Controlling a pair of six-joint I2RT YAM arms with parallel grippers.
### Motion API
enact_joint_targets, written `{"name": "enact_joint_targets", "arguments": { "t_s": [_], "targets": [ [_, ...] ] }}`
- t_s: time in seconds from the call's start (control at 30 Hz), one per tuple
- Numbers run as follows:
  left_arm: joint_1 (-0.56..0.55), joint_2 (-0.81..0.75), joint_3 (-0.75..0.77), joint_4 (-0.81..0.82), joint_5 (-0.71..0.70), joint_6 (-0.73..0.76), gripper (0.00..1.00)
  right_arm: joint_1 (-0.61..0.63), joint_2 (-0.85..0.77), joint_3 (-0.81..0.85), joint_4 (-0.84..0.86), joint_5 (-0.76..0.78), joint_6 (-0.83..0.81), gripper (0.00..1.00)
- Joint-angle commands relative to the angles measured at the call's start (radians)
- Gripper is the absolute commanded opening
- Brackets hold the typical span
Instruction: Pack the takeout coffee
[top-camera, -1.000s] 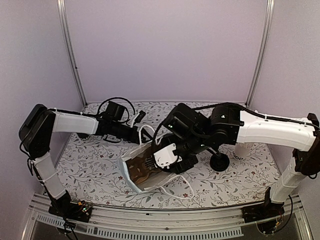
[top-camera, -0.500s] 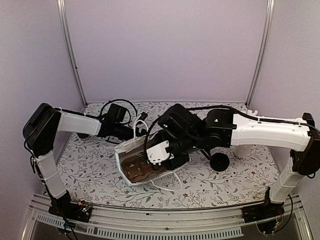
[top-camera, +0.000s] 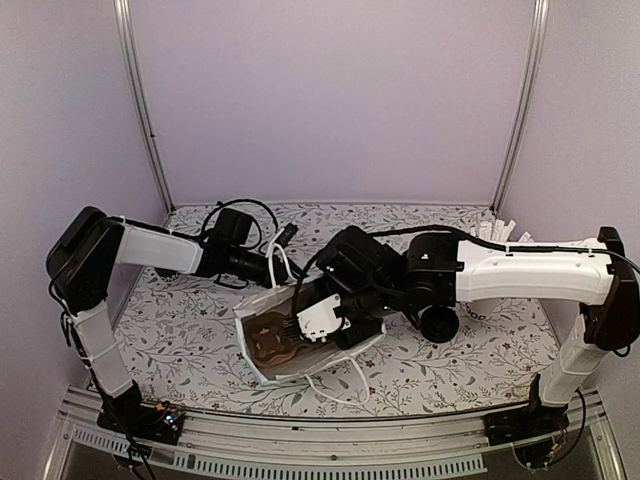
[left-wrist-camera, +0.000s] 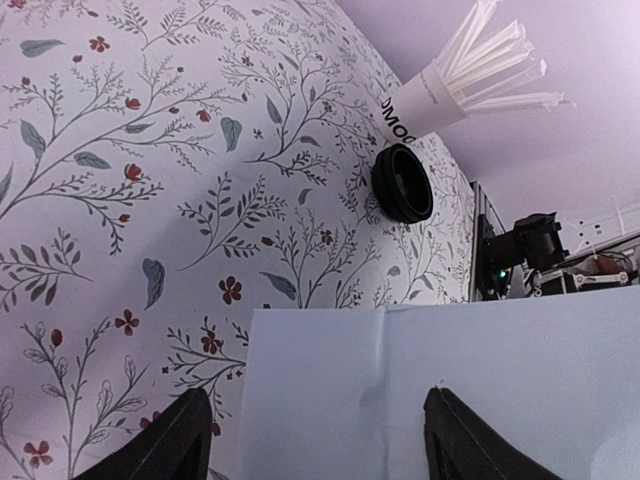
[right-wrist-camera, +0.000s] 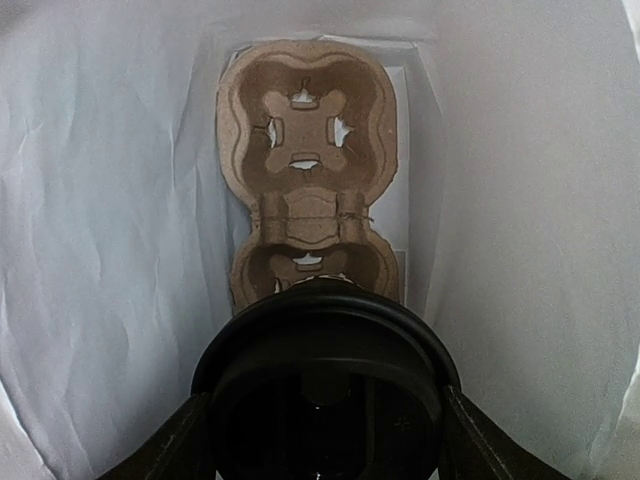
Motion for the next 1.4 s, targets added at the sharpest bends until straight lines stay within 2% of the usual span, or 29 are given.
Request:
{"name": "enact_joint_targets", "arguments": {
  "t_s": [0.0,0.43,0.8,1.37],
  "targets": [
    [-0.014,0.012,-0.012,0.057,0.051,-0.008,0.75,0.002,-0.002,-0.026,0.054,0.041,-0.026,0.47],
    [-0.042,0.014,-0.01,0.112,0.129,-0.016,0.72,0.002,0.022,-0.018,0.088,0.053,-0.045,0.45],
    [-0.055,-0.014,-0.018,0.144,0.142,-0.024,0.72,0.002,0.037,-0.048,0.088,0.024,-0.04,0.45],
    [-0.056,-0.011,-0.014,0.123,0.137,-0.011,0.72,0.003,0.039,-0.033,-0.018,-0.043,-0.003,0.45]
  ]
}}
